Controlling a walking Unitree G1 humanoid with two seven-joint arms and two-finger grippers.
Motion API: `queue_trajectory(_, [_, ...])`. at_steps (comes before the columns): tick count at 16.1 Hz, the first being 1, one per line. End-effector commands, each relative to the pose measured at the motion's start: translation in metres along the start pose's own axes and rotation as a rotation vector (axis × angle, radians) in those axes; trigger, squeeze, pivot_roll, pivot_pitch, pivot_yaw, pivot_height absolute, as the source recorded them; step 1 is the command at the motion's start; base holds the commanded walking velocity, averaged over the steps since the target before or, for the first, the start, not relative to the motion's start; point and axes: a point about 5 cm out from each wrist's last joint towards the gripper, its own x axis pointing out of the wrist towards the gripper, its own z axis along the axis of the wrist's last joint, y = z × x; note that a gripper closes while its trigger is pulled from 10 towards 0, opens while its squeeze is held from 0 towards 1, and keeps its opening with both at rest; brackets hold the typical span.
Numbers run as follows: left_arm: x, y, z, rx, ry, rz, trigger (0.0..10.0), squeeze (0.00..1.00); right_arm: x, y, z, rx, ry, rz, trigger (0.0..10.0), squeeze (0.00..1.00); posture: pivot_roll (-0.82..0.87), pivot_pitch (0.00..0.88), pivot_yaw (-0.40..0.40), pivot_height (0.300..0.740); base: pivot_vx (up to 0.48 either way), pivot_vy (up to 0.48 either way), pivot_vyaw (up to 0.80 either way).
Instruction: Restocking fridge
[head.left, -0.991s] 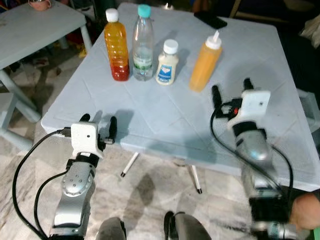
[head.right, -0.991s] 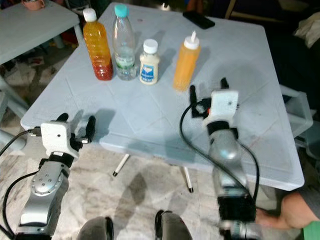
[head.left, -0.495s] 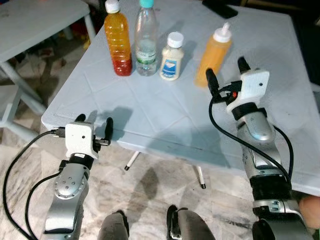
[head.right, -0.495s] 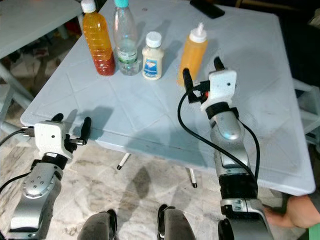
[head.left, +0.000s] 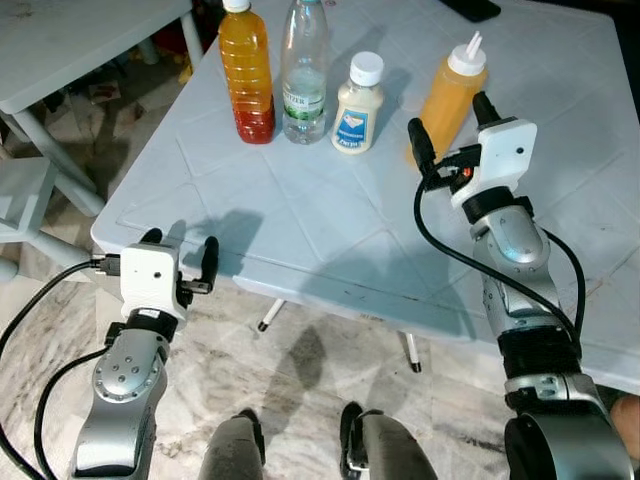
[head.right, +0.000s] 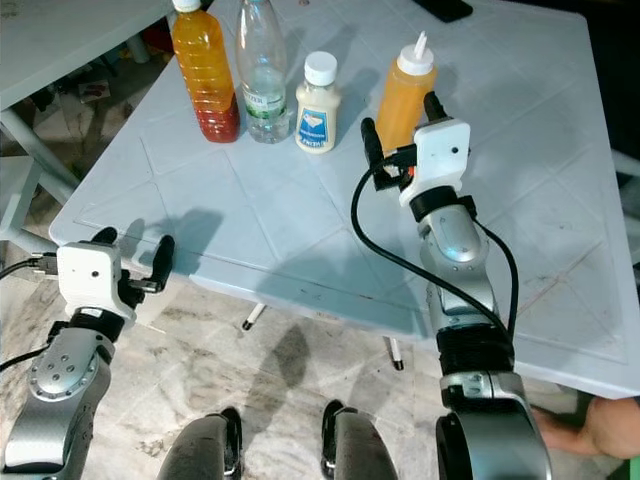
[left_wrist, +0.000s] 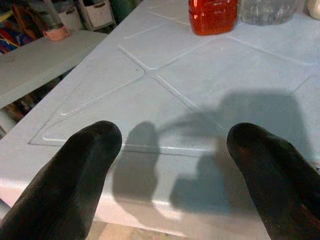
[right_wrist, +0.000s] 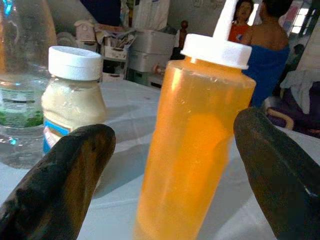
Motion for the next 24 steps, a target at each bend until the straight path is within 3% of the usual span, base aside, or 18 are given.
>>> queue_trajectory(1, [-0.003,0.002,0.001,0.008,0.004,-0.007,10.0,0.0,0.002,-0.004,0.003,-0.019,-0.018,-0.011,10.0,0.0,0.19,0.269,0.014,0.74,0.0,0.0,0.0])
queue_trajectory(8, [-0.003,0.001,0.003,0.01,0.012,-0.021,10.0,0.0,0.007,-0.022,0.009,-0.053,-0.049,-0.099,10.0,0.0,0.2,0.267,0.029,0.74,0.0,0.0,0.0])
queue_trajectory(13, [-0.002,0.002,0.004,0.02,0.017,-0.027,10.0,0.0,0.028,-0.02,0.022,-0.053,-0.087,-0.053,10.0,0.0,0.21,0.269,0.031,0.74,0.0,0.0,0.0])
queue_trajectory(17, [-0.003,0.002,0.003,0.025,0.024,-0.028,10.0,0.0,0.039,-0.022,0.028,-0.038,-0.103,-0.063,10.0,0.0,0.22,0.272,0.032,0.74,0.0,0.0,0.0])
queue_trajectory(20, [-0.002,0.0,0.003,0.027,0.027,-0.034,10.0,0.0,0.045,-0.027,0.025,0.025,-0.066,-0.103,10.0,0.0,0.22,0.272,0.032,0.74,0.0,0.0,0.0])
queue_trajectory(21, [-0.002,0.0,0.003,0.026,0.027,-0.035,10.0,0.0,0.045,-0.027,0.022,0.023,-0.045,-0.109,2.6,0.0,0.22,0.272,0.032,0.74,0.0,0.0,0.0])
queue_trajectory(22, [-0.002,0.0,0.003,0.026,0.028,-0.036,10.0,0.0,0.045,-0.027,0.02,0.023,-0.043,-0.111,0.0,0.0,0.22,0.273,0.031,0.74,0.0,0.0,0.0])
queue_trajectory(24, [-0.002,0.0,0.003,0.025,0.028,-0.035,10.0,0.0,0.045,-0.026,0.02,0.015,-0.046,-0.104,0.0,0.0,0.22,0.272,0.03,0.74,0.0,0.0,0.0])
